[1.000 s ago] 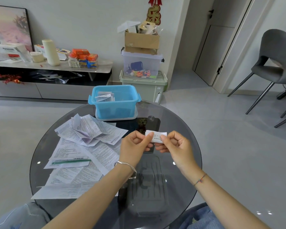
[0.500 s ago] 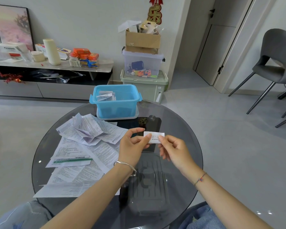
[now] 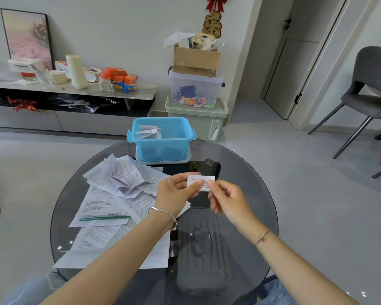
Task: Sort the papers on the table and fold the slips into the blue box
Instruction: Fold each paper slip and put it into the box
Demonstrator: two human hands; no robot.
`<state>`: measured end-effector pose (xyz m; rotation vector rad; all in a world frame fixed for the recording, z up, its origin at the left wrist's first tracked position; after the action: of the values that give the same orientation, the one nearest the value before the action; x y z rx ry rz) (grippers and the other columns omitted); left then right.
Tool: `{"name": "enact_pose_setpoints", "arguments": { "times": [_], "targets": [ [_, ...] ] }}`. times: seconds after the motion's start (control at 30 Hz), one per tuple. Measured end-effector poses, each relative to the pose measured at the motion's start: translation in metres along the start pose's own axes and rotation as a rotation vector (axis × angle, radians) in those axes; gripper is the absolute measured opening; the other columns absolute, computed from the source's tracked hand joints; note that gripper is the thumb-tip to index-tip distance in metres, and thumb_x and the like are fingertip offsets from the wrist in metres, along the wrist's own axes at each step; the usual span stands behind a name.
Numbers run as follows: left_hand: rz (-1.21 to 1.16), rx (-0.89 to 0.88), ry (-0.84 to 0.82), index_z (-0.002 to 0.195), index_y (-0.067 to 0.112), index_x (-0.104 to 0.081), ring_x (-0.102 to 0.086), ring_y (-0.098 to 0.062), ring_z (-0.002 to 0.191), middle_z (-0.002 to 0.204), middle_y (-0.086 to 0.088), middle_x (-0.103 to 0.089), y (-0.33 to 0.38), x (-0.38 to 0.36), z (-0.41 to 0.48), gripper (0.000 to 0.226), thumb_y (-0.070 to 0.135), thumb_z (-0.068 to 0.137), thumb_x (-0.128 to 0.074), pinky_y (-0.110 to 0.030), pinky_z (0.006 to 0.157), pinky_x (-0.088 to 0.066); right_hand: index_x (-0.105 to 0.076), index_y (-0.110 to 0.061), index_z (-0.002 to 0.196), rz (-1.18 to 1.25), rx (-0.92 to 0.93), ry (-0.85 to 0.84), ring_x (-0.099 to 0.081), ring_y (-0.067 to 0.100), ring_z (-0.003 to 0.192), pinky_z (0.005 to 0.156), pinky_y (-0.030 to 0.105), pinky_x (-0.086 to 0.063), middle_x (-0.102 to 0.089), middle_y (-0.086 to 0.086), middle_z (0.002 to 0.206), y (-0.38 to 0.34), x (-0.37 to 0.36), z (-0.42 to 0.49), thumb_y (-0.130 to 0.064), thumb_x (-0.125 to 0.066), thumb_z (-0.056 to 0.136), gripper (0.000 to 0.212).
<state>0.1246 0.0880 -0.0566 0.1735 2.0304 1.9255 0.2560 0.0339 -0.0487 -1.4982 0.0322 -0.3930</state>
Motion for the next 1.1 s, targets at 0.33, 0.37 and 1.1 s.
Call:
{"name": "enact_pose_setpoints", "arguments": {
  "times": [0.33,0.37,1.1],
  "targets": [
    [-0.180,0.136,0.052,0.109,0.016,-0.069,-0.071,-0.010,0.089,0.102,-0.003,-0.073,0.010,0.042,0.030,0.028,0.011,0.081,-0.072,-0.017,0.072,-0.057,-0.053,-0.008,0.065,0.093,-0.024,0.013,-0.040,0.009,0.041,0.046,0.016,-0.038,-0.046,-0.002,0.044,-0.021,-0.031,0.046,-0.026,-0.052,0.097,0.036],
    [-0.144,0.116,0.055,0.111,0.016,-0.068,-0.070,-0.011,0.092,0.104,-0.004,-0.073,0.017,0.047,0.037,0.029,0.011,0.082,-0.071,-0.019,0.075,-0.057,-0.053,-0.008,0.066,0.101,-0.031,0.011,-0.040,0.009,0.041,0.045,0.016,-0.037,-0.047,-0.001,0.045,-0.023,-0.035,0.053,-0.026,-0.052,0.097,0.036],
    [0.146,-0.026,0.053,0.093,0.011,-0.068,-0.069,-0.004,0.070,0.089,-0.002,-0.073,0.061,0.080,0.160,0.019,0.013,0.077,-0.078,-0.013,0.064,-0.053,-0.066,-0.006,0.088,-0.065,0.023,-0.112,-0.068,0.012,0.060,0.059,0.018,-0.053,-0.072,0.004,0.071,-0.065,-0.063,0.185,-0.015,-0.053,0.097,0.019]
  ]
}}
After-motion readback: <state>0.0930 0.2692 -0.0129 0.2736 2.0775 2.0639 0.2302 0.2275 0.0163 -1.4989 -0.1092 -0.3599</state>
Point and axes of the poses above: each hand's wrist, its own z-axis towards the middle knuckle, its own x-axis out of the back of the hand, y = z × x, the point moved 10 cm from there along z, towards the middle knuckle
